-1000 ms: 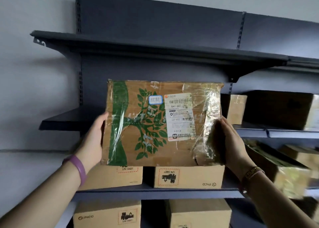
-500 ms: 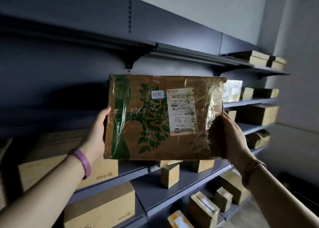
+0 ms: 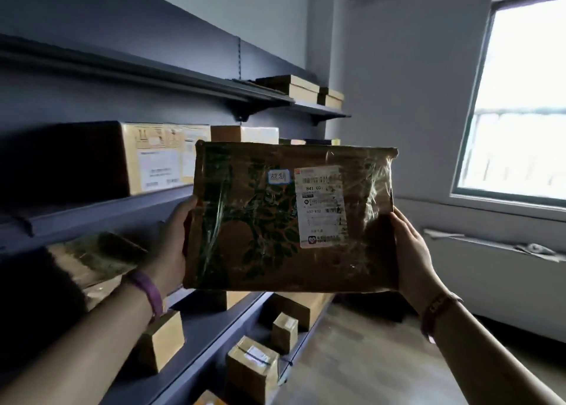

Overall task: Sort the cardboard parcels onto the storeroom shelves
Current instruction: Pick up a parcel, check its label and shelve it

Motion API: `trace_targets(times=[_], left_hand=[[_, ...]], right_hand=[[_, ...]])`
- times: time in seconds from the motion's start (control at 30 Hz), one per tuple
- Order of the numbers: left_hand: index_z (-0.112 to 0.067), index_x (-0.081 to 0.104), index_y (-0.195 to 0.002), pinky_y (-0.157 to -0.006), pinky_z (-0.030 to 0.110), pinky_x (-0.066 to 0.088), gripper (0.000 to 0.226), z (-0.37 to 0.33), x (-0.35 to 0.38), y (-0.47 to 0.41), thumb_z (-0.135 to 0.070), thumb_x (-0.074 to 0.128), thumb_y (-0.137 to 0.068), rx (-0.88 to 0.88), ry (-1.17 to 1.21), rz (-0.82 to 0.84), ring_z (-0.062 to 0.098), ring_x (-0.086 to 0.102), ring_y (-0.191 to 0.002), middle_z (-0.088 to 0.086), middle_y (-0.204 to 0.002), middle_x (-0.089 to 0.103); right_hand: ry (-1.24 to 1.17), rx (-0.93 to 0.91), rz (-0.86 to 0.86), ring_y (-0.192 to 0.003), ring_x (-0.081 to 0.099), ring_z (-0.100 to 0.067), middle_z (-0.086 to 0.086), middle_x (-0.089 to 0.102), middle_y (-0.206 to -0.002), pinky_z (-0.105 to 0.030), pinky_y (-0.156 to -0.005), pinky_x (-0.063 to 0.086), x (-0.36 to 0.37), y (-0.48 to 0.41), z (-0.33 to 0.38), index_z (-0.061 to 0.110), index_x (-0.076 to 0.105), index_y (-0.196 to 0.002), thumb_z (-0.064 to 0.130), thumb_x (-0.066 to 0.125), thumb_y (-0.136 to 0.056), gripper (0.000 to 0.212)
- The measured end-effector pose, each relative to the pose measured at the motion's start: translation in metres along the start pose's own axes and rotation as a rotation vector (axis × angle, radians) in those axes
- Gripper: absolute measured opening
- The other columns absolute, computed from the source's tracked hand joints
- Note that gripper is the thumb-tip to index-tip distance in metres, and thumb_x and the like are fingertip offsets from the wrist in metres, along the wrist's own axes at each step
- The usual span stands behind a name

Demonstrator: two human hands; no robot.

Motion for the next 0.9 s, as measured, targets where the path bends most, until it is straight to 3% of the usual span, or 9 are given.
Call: trace_targets(times=[0.1,0.17,0.23,0.37,0.53,0.67,0.8,0.9], left_hand=[[-0.025,0.075,-0.102,-0.071,0.035,0.053,0.043,0.032,0.048,-0.042,-0.059,0.059,-0.082,-0.042,0.012,0.165,0.026,0.071,-0.096,0.005,-0.104,0.074],[-0.027,0.075,-0.102,-0.065,0.034,0.056,0.045,0.052,0.076,-0.071,-0.062,0.062,-0.078,-0.066,0.013,0.253,0.024,0.071,-0.096,0.005,-0.106,0.074],[-0.026,0.076,-0.099,-0.061,0.033,0.057,0.044,0.074,0.102,-0.102,-0.062,0.065,-0.076,-0.074,0.023,0.312,0.025,0.071,-0.094,0.006,-0.104,0.074],[-0.024,0.075,-0.098,-0.067,0.035,0.057,0.044,0.118,0.147,-0.173,-0.061,0.069,-0.074,-0.108,0.029,0.427,0.028,0.07,-0.098,0.007,-0.104,0.074],[-0.026,0.075,-0.086,-0.06,0.029,0.056,0.032,0.152,0.202,-0.271,-0.056,0.07,-0.075,-0.095,0.031,0.523,0.02,0.072,-0.081,0.002,-0.085,0.074],[-0.021,0.072,-0.097,-0.067,0.032,0.056,0.034,0.174,0.25,-0.34,-0.051,0.062,-0.085,-0.144,0.058,0.592,0.023,0.071,-0.088,0.006,-0.096,0.073],[-0.019,0.075,-0.095,-0.069,0.03,0.057,0.037,0.201,0.303,-0.388,-0.048,0.054,-0.089,-0.218,0.108,0.669,0.021,0.072,-0.085,0.007,-0.097,0.074],[-0.016,0.075,-0.092,-0.067,0.031,0.059,0.041,0.22,0.338,-0.427,-0.05,0.054,-0.086,-0.265,0.108,0.652,0.022,0.072,-0.081,0.008,-0.096,0.074]], right_hand=[[-0.034,0.003,-0.098,-0.074,0.069,-0.012,0.005,0.075,-0.096,-0.027,-0.062,0.056,-0.046,-0.023,0.0,0.033,0.071,-0.114,0.031,0.057,-0.094,0.025],[-0.045,-0.006,-0.147,-0.068,0.07,-0.01,0.005,0.076,-0.092,-0.025,-0.055,0.056,-0.072,-0.04,-0.002,0.032,0.073,-0.11,0.03,0.056,-0.095,0.023],[-0.039,-0.025,-0.181,-0.074,0.072,-0.01,0.005,0.076,-0.099,-0.026,-0.058,0.057,-0.093,-0.059,-0.005,0.03,0.072,-0.114,0.028,0.055,-0.096,0.025],[-0.02,-0.067,-0.259,-0.073,0.072,-0.009,0.005,0.076,-0.098,-0.024,-0.057,0.057,-0.13,-0.112,-0.017,0.023,0.068,-0.121,0.025,0.054,-0.097,0.028],[0.019,-0.102,-0.296,-0.08,0.072,-0.009,0.003,0.076,-0.103,-0.023,-0.061,0.058,-0.151,-0.198,-0.032,0.019,0.066,-0.124,0.022,0.051,-0.099,0.03],[0.031,-0.12,-0.335,-0.092,0.071,-0.011,0.001,0.074,-0.111,-0.027,-0.07,0.059,-0.168,-0.26,-0.039,0.017,0.064,-0.128,0.022,0.05,-0.099,0.032],[0.052,-0.115,-0.366,-0.099,0.068,-0.02,-0.004,0.071,-0.119,-0.044,-0.091,0.055,-0.194,-0.315,-0.045,0.021,0.064,-0.127,0.023,0.049,-0.099,0.032],[0.06,-0.136,-0.413,-0.096,0.069,-0.014,-0.001,0.071,-0.117,-0.037,-0.089,0.057,-0.216,-0.358,-0.05,0.018,0.062,-0.13,0.021,0.048,-0.099,0.034]])
Point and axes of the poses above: each hand's wrist, its own y-axis away from the middle knuckle, its own x-axis out of the palm, z = x × y, the point moved 5 cm from there along -y, towards the middle knuckle
